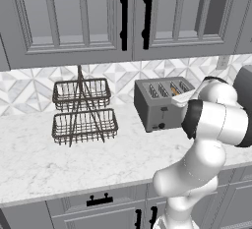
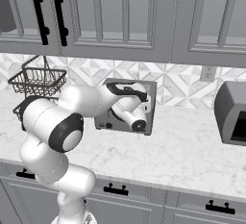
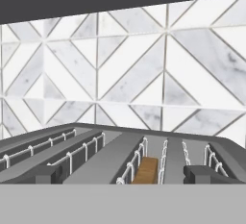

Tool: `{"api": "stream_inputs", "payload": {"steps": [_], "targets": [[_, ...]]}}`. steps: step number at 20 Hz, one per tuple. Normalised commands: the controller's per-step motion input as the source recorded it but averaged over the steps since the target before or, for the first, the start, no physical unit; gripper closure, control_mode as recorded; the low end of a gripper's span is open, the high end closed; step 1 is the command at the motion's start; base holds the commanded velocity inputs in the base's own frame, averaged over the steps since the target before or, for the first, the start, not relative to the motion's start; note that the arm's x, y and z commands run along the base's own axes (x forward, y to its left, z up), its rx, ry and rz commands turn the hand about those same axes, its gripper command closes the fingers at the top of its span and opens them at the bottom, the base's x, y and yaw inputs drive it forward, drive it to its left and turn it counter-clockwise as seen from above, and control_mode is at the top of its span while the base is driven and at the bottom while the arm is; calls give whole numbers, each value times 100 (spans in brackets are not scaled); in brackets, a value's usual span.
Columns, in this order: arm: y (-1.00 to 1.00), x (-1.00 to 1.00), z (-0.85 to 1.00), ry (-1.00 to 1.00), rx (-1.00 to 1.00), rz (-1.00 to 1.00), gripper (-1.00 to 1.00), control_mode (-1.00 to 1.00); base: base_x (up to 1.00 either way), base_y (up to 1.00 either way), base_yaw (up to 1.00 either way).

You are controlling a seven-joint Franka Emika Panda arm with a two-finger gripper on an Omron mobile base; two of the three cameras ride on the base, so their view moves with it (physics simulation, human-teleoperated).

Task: Start the toaster. Once the lever pops up, take the bread to the plate on the dining counter.

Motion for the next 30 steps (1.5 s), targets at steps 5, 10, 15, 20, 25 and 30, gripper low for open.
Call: {"api": "stream_inputs", "payload": {"steps": [5,10,15,20,25,30], "targets": [[0,0,0,0,0,0,-100,-100,0,0,0],[0,0,0,0,0,0,-100,-100,0,0,0],[0,0,0,0,0,0,-100,-100,0,0,0],[0,0,0,0,0,0,-100,-100,0,0,0],[0,0,0,0,0,0,-100,-100,0,0,0],[0,0,0,0,0,0,-100,-100,0,0,0]]}}
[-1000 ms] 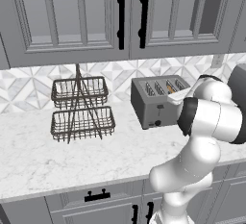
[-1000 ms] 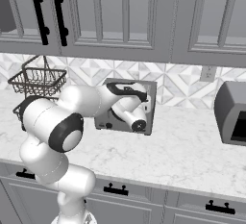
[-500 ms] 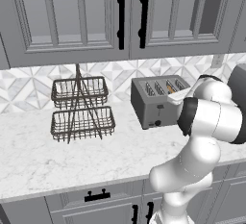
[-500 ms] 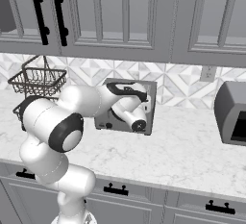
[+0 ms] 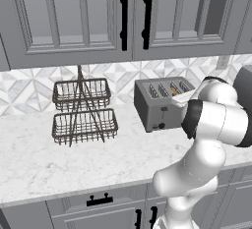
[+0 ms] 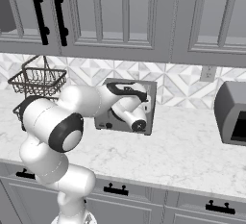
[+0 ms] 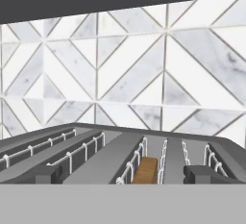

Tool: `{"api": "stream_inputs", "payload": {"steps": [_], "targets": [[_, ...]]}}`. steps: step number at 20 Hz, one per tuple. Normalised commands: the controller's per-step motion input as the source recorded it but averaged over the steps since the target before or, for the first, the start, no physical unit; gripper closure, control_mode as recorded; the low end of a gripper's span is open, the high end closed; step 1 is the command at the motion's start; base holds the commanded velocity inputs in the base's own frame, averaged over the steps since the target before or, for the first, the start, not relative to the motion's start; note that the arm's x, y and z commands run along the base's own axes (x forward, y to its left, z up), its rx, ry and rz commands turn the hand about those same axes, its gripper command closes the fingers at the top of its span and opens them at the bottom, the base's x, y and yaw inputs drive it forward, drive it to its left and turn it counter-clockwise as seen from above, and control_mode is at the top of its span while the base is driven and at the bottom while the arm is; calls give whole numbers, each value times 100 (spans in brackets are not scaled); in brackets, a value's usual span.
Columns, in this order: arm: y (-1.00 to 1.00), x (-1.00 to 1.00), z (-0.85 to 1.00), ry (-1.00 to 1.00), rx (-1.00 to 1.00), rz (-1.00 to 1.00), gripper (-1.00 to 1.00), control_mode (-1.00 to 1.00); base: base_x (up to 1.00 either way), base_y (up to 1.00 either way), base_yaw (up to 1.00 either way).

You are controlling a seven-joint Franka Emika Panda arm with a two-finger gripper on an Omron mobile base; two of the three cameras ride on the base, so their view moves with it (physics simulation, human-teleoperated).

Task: Start the toaster. Once the lever pops up, take the bread to the plate on the dining counter.

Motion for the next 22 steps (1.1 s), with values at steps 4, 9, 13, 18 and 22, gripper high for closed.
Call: {"api": "stream_inputs", "payload": {"steps": [4,9,13,18,22], "targets": [[0,0,0,0,0,0,-100,-100,0,0,0],[0,0,0,0,0,0,-100,-100,0,0,0],[0,0,0,0,0,0,-100,-100,0,0,0],[0,0,0,0,0,0,-100,-100,0,0,0],[0,0,0,0,0,0,-100,-100,0,0,0]]}}
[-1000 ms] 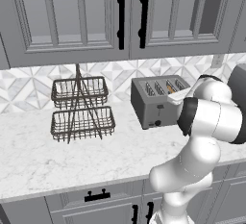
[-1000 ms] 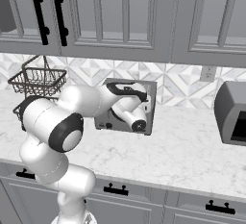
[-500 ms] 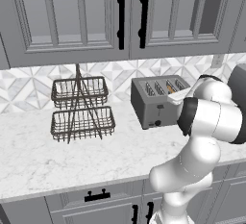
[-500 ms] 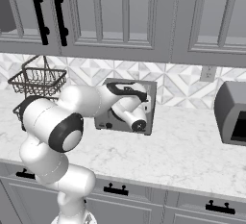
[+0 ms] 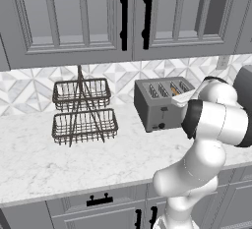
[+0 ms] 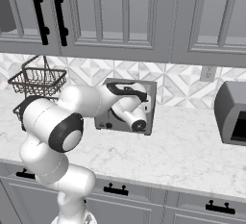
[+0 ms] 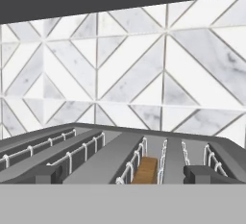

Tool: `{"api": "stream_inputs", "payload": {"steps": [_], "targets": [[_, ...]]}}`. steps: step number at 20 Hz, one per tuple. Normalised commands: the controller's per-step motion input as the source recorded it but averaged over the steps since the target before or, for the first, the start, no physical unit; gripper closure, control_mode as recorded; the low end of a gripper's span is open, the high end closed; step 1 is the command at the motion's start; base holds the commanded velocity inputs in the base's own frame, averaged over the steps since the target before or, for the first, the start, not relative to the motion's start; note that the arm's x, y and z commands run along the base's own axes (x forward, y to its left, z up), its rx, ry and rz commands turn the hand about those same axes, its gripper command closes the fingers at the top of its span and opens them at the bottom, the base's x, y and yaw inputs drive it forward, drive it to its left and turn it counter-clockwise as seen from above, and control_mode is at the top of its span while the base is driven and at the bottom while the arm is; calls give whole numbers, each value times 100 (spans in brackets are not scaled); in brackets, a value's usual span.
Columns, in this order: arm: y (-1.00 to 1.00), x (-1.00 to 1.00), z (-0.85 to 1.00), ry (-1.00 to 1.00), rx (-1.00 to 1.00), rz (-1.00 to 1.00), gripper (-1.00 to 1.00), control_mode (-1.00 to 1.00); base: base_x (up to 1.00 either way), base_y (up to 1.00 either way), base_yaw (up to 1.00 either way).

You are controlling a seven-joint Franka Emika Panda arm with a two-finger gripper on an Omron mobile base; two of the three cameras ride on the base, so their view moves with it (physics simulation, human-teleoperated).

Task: Start the toaster. Once the lever pops up, take the bread to the plate on the dining counter.

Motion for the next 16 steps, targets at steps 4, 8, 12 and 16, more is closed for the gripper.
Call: {"api": "stream_inputs", "payload": {"steps": [4,8,12,16], "targets": [[0,0,0,0,0,0,-100,-100,0,0,0],[0,0,0,0,0,0,-100,-100,0,0,0],[0,0,0,0,0,0,-100,-100,0,0,0],[0,0,0,0,0,0,-100,-100,0,0,0]]}}
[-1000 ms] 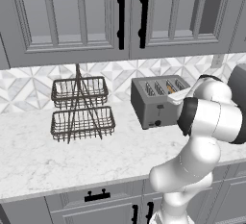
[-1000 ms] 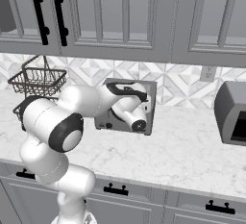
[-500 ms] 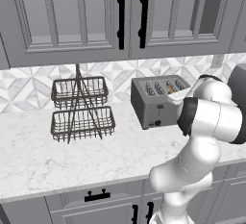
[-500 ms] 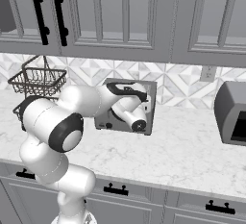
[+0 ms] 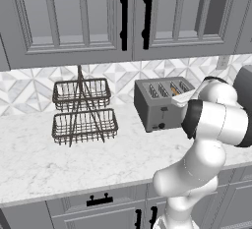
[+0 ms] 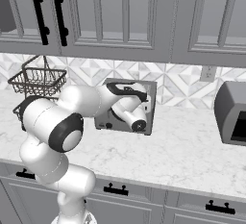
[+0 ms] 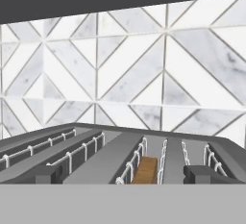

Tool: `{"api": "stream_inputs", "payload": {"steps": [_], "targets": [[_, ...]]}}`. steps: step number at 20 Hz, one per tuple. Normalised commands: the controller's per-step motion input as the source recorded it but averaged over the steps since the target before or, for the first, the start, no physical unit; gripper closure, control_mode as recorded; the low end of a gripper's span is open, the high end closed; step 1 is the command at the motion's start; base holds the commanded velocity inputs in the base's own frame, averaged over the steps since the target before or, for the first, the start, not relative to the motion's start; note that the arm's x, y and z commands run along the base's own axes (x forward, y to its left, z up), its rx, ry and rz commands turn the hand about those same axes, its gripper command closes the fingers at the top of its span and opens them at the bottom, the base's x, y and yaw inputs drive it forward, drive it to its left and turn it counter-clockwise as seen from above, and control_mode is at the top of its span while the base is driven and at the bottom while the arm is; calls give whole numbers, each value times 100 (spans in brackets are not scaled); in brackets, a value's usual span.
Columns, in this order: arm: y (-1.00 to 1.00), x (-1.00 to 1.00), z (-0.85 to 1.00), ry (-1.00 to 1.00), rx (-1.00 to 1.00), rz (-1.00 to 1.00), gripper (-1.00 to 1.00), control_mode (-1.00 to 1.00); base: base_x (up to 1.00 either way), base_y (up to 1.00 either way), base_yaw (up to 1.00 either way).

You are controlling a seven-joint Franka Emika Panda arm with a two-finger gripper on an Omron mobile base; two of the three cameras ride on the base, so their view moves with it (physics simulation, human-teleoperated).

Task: Start the toaster. Once the lever pops up, take the bread to the plate on the dining counter.

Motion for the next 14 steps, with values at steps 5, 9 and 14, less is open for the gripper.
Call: {"api": "stream_inputs", "payload": {"steps": [5,9,14], "targets": [[0,-2,0,0,0,0,-100,-100,0,0,0],[0,-1,0,0,0,0,-100,-100,0,0,0],[0,0,0,0,0,-4,-100,-100,0,0,0]]}}
